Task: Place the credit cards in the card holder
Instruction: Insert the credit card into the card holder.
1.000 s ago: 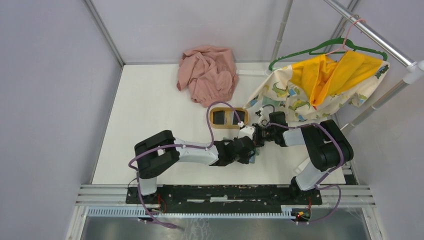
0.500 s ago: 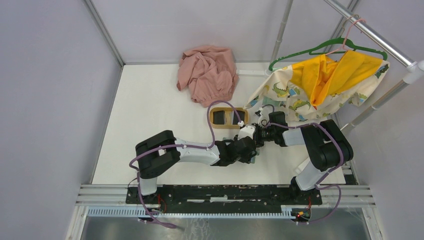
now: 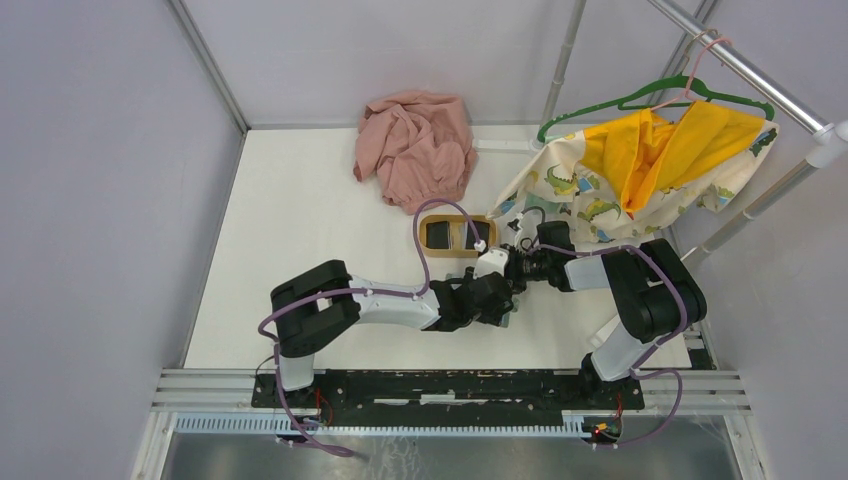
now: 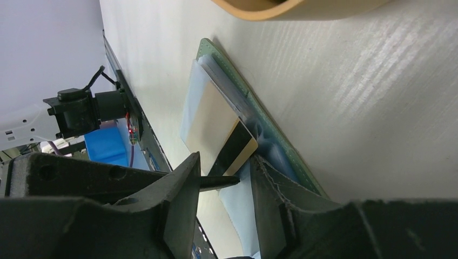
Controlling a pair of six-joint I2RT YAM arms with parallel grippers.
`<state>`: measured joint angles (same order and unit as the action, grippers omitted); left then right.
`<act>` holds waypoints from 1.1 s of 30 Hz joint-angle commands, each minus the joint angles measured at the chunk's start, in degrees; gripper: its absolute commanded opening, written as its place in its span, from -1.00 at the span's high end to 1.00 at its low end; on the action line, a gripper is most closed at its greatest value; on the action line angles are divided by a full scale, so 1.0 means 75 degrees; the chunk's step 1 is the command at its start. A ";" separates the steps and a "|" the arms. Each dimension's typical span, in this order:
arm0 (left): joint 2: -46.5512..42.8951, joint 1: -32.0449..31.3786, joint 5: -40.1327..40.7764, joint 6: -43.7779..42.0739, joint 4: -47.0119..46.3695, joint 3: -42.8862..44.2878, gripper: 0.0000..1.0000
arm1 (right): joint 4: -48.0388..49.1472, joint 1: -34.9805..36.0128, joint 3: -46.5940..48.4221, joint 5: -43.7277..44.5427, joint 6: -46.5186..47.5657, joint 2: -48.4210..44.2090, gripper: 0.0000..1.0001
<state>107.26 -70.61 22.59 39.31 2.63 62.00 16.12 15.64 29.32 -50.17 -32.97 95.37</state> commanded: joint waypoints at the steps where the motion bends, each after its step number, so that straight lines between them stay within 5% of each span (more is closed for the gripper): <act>1: -0.0067 0.0169 0.0492 -0.0184 0.0218 0.0128 -0.23 | -0.0234 0.0028 0.0139 0.0469 0.0467 0.0128 0.05; 7: -0.0349 0.0235 0.0357 -0.0319 0.0042 -0.0049 -0.26 | -0.0402 0.0033 0.0273 0.0356 0.0671 0.0031 -0.13; 19: -0.1300 0.0269 0.0471 -0.0569 -0.0129 -0.0571 -0.23 | -0.0354 0.0035 0.0315 0.0151 0.0810 -0.0218 -0.17; 27: -0.2986 0.0378 0.0374 -0.0990 -0.0682 -0.1881 -0.17 | -0.0808 0.0031 0.0525 0.0544 0.1907 -0.0621 0.01; 33: -0.4085 0.1348 -0.0587 -0.0689 -0.1370 -0.3257 -0.16 | -0.1293 0.0088 0.0671 0.1047 0.2835 -0.1011 0.16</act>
<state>80.68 -65.17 22.33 34.70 -1.93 42.61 8.71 15.84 32.36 -46.74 -18.48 91.26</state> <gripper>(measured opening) 0.586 0.438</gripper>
